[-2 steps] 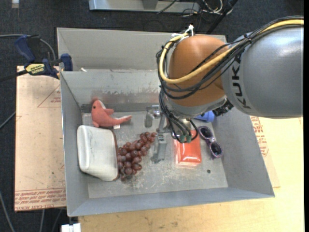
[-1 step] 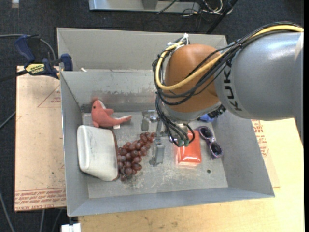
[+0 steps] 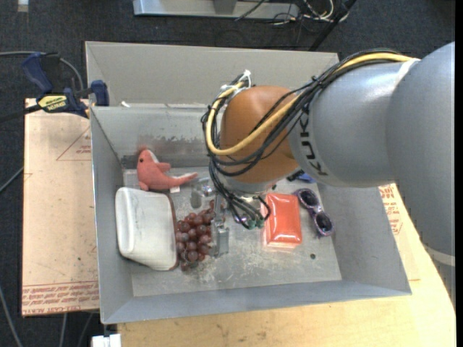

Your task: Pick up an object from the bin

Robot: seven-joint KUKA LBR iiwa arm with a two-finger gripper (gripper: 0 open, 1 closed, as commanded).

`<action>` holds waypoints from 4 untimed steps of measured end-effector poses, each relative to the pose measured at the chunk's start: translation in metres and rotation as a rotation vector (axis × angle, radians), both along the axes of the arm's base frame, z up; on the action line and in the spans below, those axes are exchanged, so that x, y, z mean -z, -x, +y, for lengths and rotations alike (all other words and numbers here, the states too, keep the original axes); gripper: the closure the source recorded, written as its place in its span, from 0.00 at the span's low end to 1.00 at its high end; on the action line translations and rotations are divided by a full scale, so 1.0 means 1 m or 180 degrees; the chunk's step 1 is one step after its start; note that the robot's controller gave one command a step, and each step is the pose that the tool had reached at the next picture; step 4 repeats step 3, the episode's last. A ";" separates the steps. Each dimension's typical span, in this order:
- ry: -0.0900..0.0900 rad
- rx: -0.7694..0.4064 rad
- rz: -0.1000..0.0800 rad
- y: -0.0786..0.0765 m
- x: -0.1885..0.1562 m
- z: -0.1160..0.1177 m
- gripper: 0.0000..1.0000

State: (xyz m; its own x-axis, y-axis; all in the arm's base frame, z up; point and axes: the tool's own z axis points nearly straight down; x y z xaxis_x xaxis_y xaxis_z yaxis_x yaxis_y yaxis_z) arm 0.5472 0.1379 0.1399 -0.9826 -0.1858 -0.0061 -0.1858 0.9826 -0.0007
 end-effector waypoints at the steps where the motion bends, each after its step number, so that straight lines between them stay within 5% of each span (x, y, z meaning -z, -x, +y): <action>1: -0.0012 -0.0409 0.0021 -0.008 0.068 0.008 1.00; 2: -0.0012 -0.0410 0.0020 -0.008 0.068 0.008 1.00; 3: -0.0018 -0.0467 0.0006 -0.014 -0.066 0.012 1.00; 4: -0.0018 -0.0467 0.0006 -0.014 -0.066 0.012 1.00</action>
Offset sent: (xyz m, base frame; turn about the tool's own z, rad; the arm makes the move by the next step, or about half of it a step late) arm 0.0000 0.0000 0.0000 0.0000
